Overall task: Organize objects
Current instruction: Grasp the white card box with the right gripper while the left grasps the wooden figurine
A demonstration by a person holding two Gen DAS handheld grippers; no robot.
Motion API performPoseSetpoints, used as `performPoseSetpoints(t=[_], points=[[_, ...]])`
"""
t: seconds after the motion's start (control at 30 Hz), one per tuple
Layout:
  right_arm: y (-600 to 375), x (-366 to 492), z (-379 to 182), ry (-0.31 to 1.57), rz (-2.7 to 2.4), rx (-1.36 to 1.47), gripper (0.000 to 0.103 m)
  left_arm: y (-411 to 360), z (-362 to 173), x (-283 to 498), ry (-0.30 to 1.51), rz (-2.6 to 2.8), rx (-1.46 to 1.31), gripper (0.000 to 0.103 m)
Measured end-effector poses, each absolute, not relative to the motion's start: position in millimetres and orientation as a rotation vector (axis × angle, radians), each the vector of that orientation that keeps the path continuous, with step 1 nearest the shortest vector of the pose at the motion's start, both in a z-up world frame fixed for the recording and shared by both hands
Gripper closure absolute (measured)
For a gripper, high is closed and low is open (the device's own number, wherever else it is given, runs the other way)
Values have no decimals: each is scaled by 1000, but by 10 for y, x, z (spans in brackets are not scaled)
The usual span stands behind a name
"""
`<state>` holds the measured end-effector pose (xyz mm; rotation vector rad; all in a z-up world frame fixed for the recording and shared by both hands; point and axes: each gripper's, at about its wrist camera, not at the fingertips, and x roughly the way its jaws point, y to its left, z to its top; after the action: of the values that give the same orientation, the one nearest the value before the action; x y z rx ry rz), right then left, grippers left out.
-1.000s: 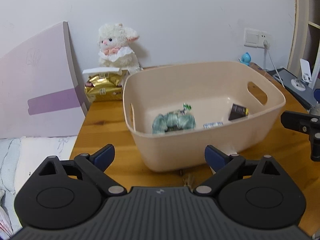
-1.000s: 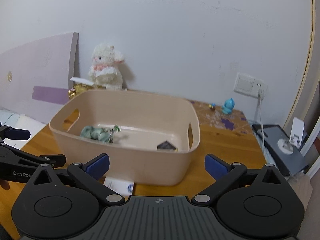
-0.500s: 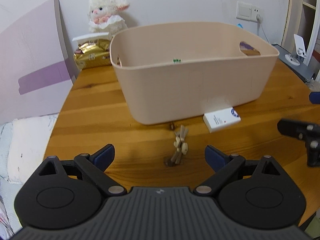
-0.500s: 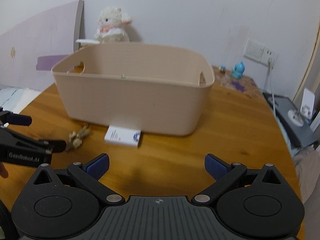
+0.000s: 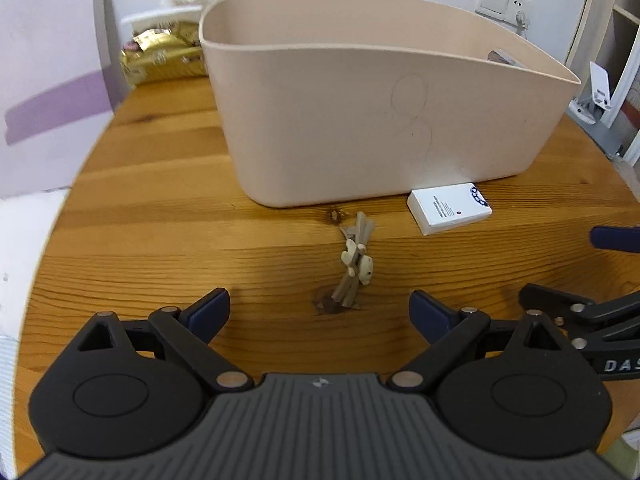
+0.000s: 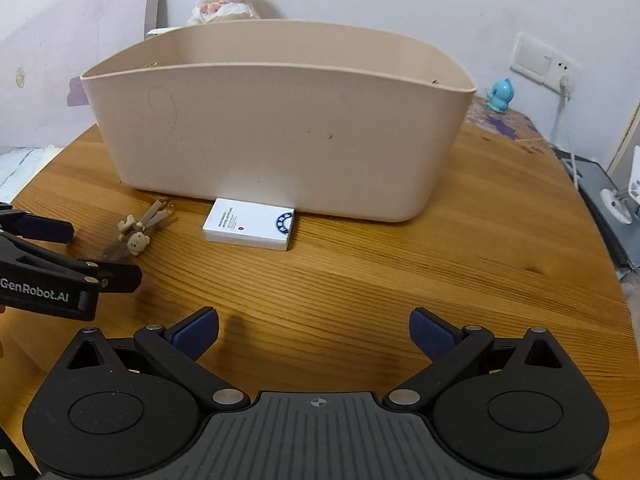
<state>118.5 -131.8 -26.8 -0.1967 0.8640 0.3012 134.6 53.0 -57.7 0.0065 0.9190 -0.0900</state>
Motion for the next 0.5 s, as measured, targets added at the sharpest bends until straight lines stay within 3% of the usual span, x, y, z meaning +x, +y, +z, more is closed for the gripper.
performPoseSetpoints(t=[0.5], points=[[-1073,1465,-427,851,357,-168,0,605,-675,1527,855,-60,40,12]])
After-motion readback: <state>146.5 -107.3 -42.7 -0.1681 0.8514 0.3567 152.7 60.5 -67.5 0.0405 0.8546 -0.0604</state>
